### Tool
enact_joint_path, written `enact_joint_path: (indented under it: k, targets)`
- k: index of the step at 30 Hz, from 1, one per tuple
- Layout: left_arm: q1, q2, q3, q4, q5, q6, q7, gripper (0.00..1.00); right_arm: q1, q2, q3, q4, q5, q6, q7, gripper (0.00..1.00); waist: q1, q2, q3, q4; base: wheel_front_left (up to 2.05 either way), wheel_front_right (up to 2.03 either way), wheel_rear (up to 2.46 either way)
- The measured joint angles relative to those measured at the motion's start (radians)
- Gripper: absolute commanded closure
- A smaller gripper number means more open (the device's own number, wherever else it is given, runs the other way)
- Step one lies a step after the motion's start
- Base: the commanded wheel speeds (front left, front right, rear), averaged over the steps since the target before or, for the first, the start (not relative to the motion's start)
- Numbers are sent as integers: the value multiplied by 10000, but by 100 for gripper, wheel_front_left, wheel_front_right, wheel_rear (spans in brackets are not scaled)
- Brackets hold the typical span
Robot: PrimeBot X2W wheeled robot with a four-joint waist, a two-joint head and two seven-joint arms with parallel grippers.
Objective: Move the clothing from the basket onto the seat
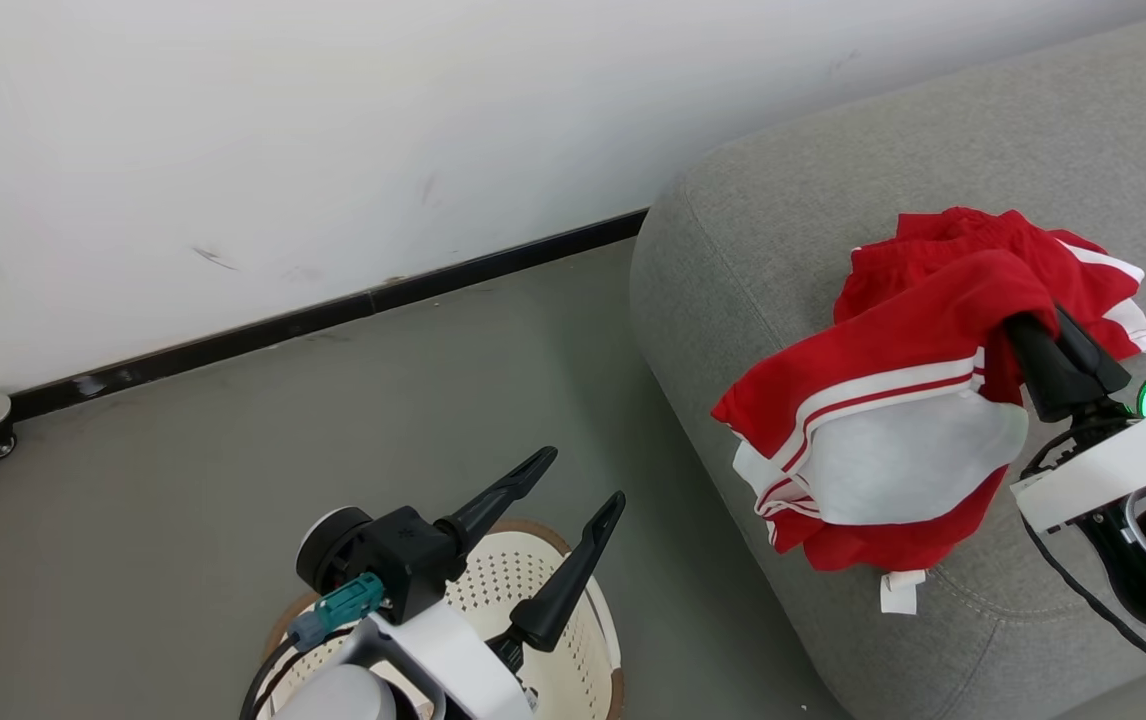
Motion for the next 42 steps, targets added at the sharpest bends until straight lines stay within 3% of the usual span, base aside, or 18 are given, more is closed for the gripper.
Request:
enact_joint_path:
  k: [18, 30, 42]
  targets:
    - [16, 477, 339, -382, 232, 102, -209, 0, -1766, -431, -585, 694, 194, 0, 782, 100, 0, 0, 426, -228, 0, 0, 0]
    - [32, 637, 360, -849, 397, 217, -251, 0, -3747, -1501, -1791, 1841, 148, 0, 1455, 100, 0, 0, 864, -74, 0, 0, 0]
    - [24, 834, 376, -1599, 652, 399, -157, 0, -5024, -1996, -2525, 2857, -305, 0, 1866, 100, 0, 0, 1417, 142, 0, 0, 0]
